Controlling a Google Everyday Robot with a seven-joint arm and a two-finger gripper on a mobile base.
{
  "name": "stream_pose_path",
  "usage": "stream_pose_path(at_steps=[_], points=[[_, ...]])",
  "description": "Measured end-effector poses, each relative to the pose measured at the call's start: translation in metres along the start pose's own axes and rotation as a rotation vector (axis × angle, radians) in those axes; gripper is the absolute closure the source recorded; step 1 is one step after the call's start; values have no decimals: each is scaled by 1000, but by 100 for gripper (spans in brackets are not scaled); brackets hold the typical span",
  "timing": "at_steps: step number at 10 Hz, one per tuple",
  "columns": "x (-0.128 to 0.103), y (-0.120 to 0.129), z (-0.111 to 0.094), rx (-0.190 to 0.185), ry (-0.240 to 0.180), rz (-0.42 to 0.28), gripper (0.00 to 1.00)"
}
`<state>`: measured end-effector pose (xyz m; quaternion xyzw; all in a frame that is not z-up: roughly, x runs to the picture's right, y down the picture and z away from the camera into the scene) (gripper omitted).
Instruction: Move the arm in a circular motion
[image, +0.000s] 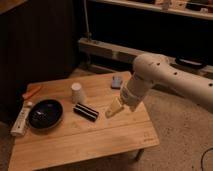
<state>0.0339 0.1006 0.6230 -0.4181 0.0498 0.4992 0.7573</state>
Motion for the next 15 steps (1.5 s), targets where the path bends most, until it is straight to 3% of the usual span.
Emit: stream_pose_path(at_steps=[2, 4, 7, 9, 11, 13, 15], points=[[-32, 49, 9, 5, -2, -114, 20], [-77, 89, 5, 8, -38, -197, 20], [-155, 109, 5, 22, -74, -216, 20], [-202, 88, 2, 30, -99, -157, 20], [-234, 47, -3, 43, -118, -56, 20], [-238, 14, -7, 58, -129, 29, 20], [-221, -26, -14, 81, -136, 119, 20]])
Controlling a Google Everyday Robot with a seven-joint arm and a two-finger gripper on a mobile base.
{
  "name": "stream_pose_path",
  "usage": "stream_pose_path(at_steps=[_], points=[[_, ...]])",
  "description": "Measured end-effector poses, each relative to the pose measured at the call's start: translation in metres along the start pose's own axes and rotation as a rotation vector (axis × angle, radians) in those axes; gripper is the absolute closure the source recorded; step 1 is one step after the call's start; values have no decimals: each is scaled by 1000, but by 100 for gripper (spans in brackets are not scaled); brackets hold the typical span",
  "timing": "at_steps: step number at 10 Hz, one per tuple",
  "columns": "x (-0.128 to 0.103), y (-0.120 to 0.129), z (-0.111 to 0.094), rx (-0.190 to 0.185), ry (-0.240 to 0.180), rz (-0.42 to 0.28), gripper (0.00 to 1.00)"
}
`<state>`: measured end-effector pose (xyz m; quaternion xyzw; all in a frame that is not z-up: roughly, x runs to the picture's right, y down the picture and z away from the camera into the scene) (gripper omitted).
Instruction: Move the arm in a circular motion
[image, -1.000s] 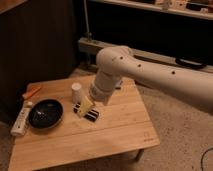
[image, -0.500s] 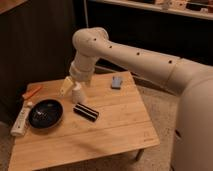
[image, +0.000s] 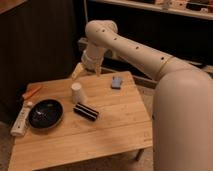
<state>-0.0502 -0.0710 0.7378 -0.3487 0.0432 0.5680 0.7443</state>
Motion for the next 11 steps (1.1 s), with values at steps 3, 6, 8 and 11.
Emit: stream_pose_path(at_steps=[3, 6, 8, 11], points=[[43, -66, -13, 35, -2, 132, 20], [104, -121, -16, 78, 31, 258, 20], [142, -139, -20, 102, 46, 283, 20], [191, -123, -28, 112, 87, 221, 20]])
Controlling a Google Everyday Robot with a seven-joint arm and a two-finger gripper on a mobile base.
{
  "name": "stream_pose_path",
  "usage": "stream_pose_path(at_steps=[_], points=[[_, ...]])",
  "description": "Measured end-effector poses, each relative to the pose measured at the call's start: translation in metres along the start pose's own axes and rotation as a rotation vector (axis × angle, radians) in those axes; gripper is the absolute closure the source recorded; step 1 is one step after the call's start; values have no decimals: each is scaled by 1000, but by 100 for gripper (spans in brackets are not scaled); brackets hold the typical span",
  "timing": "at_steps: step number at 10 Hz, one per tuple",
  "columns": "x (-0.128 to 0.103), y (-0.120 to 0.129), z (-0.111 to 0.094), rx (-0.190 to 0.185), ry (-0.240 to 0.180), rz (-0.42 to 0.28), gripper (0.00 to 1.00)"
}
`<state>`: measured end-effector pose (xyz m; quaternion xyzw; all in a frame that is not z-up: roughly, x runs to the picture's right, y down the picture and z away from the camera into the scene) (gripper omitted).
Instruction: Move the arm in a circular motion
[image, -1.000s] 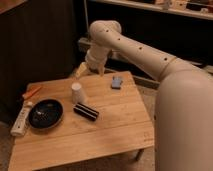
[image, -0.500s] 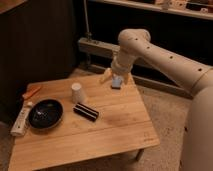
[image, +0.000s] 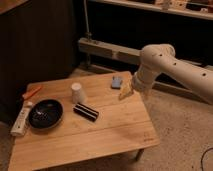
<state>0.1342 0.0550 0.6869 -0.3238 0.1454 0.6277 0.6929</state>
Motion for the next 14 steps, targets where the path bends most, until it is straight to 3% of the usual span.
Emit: stream_pose_path(at_steps=[1, 3, 6, 7, 9, 11, 14], points=[[23, 21, -1, 2, 23, -55, 20], [46, 68, -1, 6, 44, -156, 20], [43, 164, -4, -5, 45, -324, 20], [29, 198, -7, -20, 26, -375, 20], [-2, 233, -8, -50, -1, -408, 20], [-53, 256, -3, -79, -41, -416, 20], [-131, 233, -1, -86, -85, -337, 20]])
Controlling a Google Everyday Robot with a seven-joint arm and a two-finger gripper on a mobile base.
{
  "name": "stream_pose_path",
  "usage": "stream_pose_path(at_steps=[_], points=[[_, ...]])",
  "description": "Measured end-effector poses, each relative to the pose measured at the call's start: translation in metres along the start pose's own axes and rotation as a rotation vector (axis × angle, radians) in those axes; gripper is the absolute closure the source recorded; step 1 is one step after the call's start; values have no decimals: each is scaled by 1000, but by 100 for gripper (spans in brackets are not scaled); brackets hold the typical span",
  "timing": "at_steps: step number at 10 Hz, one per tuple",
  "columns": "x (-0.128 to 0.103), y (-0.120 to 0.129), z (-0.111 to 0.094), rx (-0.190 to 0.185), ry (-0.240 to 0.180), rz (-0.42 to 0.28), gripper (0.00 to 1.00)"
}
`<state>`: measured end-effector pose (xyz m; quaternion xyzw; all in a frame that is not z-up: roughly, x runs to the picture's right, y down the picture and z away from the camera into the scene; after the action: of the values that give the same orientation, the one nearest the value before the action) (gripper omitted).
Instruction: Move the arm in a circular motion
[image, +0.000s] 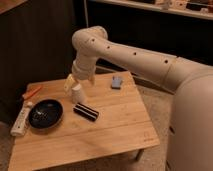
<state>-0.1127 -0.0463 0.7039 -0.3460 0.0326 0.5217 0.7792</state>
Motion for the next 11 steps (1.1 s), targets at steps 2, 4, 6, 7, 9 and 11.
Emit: stream_pose_path(at_steps=[2, 4, 6, 7, 9, 11], points=[[-18, -41, 2, 16, -15, 82, 20], [-10, -88, 0, 26, -23, 189, 20], [22, -124, -6, 29, -31, 280, 20], [47, -139, -8, 31, -31, 321, 20], [96, -155, -7, 38, -9, 369, 20], [153, -143, -4, 44, 39, 342, 20]])
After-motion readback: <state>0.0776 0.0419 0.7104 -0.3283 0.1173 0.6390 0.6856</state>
